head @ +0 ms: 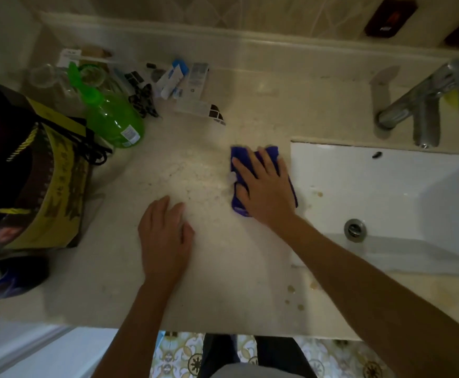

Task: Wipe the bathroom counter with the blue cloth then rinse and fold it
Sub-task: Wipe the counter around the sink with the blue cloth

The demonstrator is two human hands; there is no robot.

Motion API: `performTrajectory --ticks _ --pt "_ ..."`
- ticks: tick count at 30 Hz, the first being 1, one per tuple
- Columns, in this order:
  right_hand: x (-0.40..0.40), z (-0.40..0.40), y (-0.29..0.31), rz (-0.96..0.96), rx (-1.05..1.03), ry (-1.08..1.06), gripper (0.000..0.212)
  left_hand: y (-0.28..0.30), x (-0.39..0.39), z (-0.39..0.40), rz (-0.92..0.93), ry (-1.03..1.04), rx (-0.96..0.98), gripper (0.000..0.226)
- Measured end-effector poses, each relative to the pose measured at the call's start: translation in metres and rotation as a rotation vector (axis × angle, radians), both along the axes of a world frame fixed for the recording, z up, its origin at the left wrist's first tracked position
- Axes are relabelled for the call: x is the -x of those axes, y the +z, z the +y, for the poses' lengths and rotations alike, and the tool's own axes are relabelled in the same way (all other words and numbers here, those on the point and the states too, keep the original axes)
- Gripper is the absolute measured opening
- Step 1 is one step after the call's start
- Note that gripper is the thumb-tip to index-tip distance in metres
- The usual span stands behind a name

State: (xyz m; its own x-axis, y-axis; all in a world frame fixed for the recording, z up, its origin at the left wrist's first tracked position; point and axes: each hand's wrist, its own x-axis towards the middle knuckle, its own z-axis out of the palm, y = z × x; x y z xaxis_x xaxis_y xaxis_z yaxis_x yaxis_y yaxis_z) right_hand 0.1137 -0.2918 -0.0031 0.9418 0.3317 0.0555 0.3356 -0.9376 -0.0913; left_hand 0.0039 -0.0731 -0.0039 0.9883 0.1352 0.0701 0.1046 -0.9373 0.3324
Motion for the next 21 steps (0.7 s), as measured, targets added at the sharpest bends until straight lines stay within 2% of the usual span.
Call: performTrajectory --ticks 2,6,8,9,10,13,16,18,21 --pt "0.041 0.019 -0.002 -0.007 -0.05 0.087 0.052 -0.001 0.0 0.001 0.009 -0.006 -0.039 0.043" --pt "0.132 0.013 0.001 0.127 -0.092 0.473 0.05 -0.002 0.001 0.001 -0.002 -0.004 -0.037 0.045" --pt "0.121 -0.013 0.002 0.124 -0.056 0.65 0.05 0.001 0.001 -0.002 -0.006 0.004 -0.015 0.046" --pt "0.103 -0.025 -0.001 0.091 -0.023 0.664 0.05 0.003 0.001 -0.003 -0.014 0.003 -0.011 0.045" --pt "0.08 -0.035 -0.005 0.044 -0.006 0.602 0.049 0.005 0.001 -0.004 -0.024 -0.001 -0.013 0.043" --pt "0.016 -0.04 -0.007 0.046 -0.017 0.198 0.049 0.006 0.001 -0.005 -0.023 -0.012 -0.027 0.041" --pt "0.008 -0.006 -0.002 0.041 -0.032 -0.055 0.052 0.004 -0.001 -0.004 -0.02 -0.003 -0.025 0.041" --pt "0.037 0.019 0.0 0.033 -0.032 -0.131 0.055 0.005 -0.001 0.0 -0.034 0.021 0.041 0.041" --pt "0.12 0.055 -0.001 0.128 -0.091 -0.03 0.055 0.003 -0.001 0.007 -0.077 0.025 0.189 0.04"
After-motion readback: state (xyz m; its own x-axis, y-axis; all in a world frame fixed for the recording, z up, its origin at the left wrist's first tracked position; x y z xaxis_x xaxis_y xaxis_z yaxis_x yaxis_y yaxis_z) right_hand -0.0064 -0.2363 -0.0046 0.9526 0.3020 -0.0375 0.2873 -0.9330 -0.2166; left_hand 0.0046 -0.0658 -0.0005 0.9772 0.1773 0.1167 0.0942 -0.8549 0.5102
